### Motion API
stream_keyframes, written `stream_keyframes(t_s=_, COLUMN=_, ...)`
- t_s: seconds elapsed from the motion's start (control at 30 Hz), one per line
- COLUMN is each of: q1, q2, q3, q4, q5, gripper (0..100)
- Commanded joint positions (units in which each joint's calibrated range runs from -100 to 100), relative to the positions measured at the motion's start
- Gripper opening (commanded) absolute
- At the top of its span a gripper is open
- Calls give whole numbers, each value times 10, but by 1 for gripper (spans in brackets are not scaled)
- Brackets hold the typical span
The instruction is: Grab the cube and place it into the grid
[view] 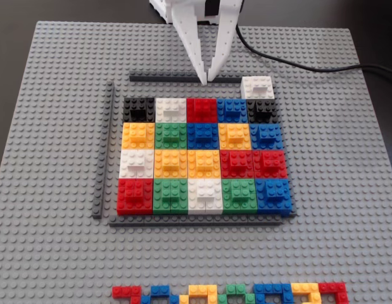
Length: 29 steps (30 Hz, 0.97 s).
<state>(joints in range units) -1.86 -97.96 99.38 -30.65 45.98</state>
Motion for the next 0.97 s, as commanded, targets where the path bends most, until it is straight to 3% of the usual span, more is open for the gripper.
stream_keyframes(t_s=0.0, q1=-4, q2=-20, q3=5, q4=5, q5=0, gripper=0)
stream_keyframes(t_s=0.93, q1=-4, q2=-20, q3=5, q4=31, q5=-11, gripper=0)
